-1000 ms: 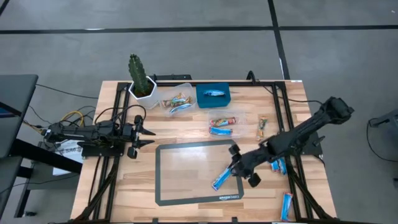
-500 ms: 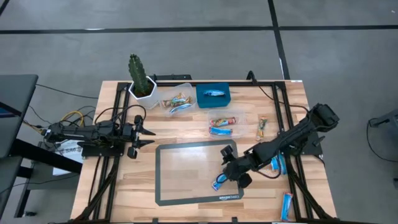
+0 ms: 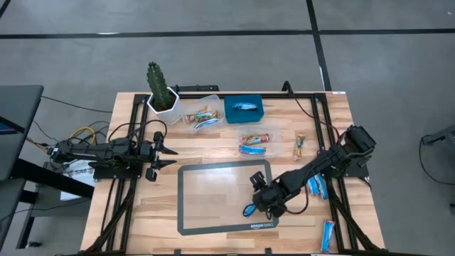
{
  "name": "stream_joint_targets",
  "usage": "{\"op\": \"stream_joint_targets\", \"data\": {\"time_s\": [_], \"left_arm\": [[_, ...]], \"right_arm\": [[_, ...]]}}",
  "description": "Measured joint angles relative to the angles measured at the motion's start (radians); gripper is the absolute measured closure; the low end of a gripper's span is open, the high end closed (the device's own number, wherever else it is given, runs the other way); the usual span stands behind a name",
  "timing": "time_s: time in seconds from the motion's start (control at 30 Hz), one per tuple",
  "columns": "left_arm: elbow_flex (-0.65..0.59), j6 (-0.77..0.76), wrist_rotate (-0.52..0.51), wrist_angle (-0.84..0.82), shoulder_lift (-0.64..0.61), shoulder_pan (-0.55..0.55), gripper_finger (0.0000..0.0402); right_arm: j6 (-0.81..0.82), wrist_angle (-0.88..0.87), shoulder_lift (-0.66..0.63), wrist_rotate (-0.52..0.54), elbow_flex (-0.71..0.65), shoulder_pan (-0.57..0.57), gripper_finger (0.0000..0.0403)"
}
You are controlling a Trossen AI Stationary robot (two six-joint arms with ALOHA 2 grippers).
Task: Pick and place Granola Bars by type
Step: Put the blue granola bar into the blue bin
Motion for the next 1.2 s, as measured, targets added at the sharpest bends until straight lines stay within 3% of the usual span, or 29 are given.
{"op": "stream_joint_targets", "data": {"time_s": [0.33, 0.83, 1.2], "left_arm": [[0.0, -0.001, 0.0, 0.0, 0.0, 0.0, 0.0266], [0.0, 0.008, 0.0, 0.0, 0.0, 0.0, 0.0266], [0.0, 0.001, 0.0, 0.0, 0.0, 0.0, 0.0266]], "right_arm": [[0.011, -0.016, 0.015, -0.013, 0.0, 0.01, 0.0169], [0.006, 0.017, 0.064, -0.015, -0.003, 0.01, 0.0293], [0.018, 0.024, 0.055, -0.011, -0.001, 0.011, 0.0316]]}}
